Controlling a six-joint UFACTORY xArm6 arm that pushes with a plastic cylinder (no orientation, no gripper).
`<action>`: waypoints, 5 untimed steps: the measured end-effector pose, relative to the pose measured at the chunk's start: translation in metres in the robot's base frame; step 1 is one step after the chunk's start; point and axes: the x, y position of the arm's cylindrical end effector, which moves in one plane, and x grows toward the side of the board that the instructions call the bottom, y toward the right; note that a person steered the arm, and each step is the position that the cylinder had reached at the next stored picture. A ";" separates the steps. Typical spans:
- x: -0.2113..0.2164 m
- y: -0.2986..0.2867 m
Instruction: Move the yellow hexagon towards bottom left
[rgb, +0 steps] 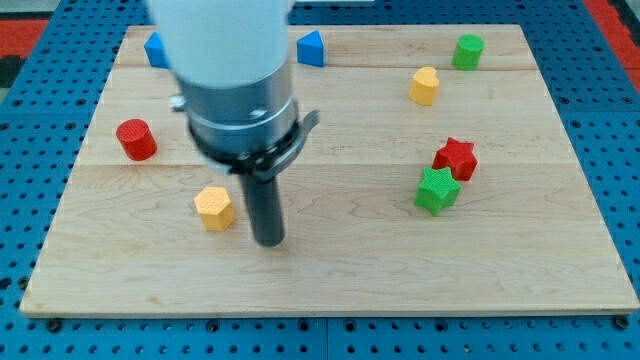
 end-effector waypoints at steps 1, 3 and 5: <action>-0.019 -0.066; -0.045 -0.103; -0.052 -0.163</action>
